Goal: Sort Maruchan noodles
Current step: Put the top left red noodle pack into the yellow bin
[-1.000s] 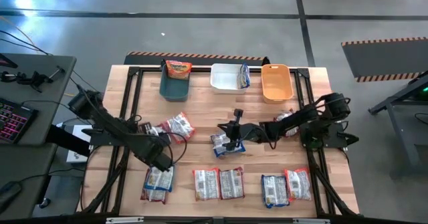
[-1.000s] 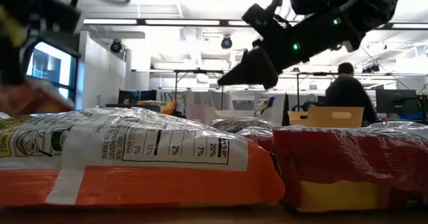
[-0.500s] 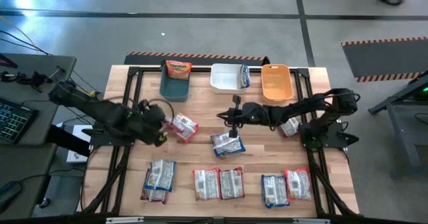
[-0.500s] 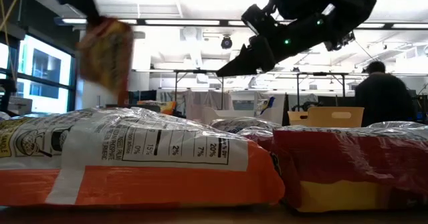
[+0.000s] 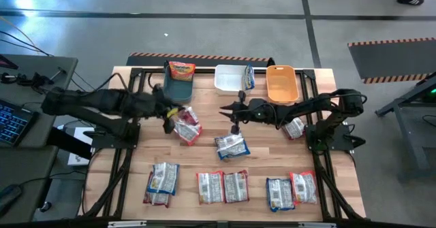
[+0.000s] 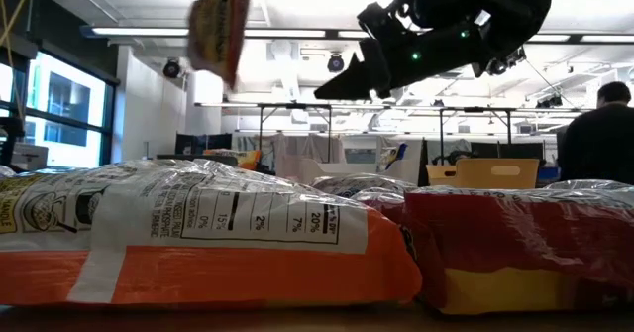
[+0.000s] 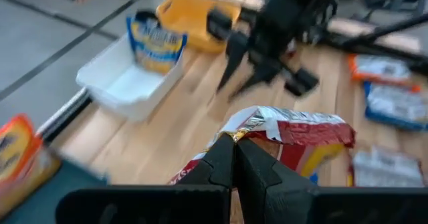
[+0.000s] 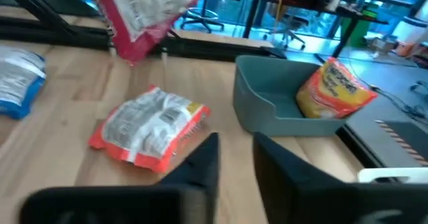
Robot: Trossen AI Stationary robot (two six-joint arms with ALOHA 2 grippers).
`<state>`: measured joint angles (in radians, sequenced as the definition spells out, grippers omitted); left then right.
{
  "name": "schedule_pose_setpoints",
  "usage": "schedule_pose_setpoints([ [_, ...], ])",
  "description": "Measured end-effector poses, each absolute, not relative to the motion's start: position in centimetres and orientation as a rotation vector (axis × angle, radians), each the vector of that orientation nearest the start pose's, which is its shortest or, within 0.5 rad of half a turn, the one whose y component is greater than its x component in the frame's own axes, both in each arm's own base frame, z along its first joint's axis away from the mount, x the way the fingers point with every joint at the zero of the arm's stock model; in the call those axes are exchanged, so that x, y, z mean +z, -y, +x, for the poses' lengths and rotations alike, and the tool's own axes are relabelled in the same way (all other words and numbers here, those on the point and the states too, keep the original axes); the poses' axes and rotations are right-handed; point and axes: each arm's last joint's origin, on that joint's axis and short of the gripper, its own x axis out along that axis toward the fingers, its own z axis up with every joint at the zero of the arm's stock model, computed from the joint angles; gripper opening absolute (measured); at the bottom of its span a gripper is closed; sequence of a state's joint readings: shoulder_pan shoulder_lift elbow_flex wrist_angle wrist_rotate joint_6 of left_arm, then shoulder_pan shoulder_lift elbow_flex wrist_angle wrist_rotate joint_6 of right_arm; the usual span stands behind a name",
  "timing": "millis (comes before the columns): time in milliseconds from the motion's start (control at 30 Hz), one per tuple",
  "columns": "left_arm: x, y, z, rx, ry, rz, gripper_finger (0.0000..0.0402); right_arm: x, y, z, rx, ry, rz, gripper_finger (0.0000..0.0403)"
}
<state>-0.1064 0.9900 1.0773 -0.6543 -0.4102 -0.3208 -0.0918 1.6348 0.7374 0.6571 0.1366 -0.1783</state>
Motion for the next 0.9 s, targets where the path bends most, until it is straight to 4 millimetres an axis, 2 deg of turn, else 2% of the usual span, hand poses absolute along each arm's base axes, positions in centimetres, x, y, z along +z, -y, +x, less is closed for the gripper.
schedule_pose_setpoints([
  [200, 35.4, -2.3, 21.7, 0.362, -0.444, -0.149, 0.0, 19.8, 3.4, 32.6, -0.206, -0.236, -0.16, 0.0188],
  [367, 33.3, -4.7, 23.3, 0.299, -0.349, -0.196, 0.0, 21.4, 3.1, 32.1, -0.22, -0.177, -0.161, 0.0245],
  [467, 32.1, -5.9, 23.5, 0.289, -0.291, -0.214, 0.0, 22.1, 3.0, 32.2, -0.255, -0.115, -0.16, 0.0257],
  [567, 31.9, -6.9, 23.5, 0.277, -0.214, -0.22, 0.0, 22.7, 3.1, 32.3, -0.276, -0.039, -0.161, 0.0259],
  [900, 33.0, -8.6, 23.2, 0.311, -0.065, -0.207, 0.0, 23.8, 3.3, 32.4, -0.369, 0.054, -0.181, 0.0259],
])
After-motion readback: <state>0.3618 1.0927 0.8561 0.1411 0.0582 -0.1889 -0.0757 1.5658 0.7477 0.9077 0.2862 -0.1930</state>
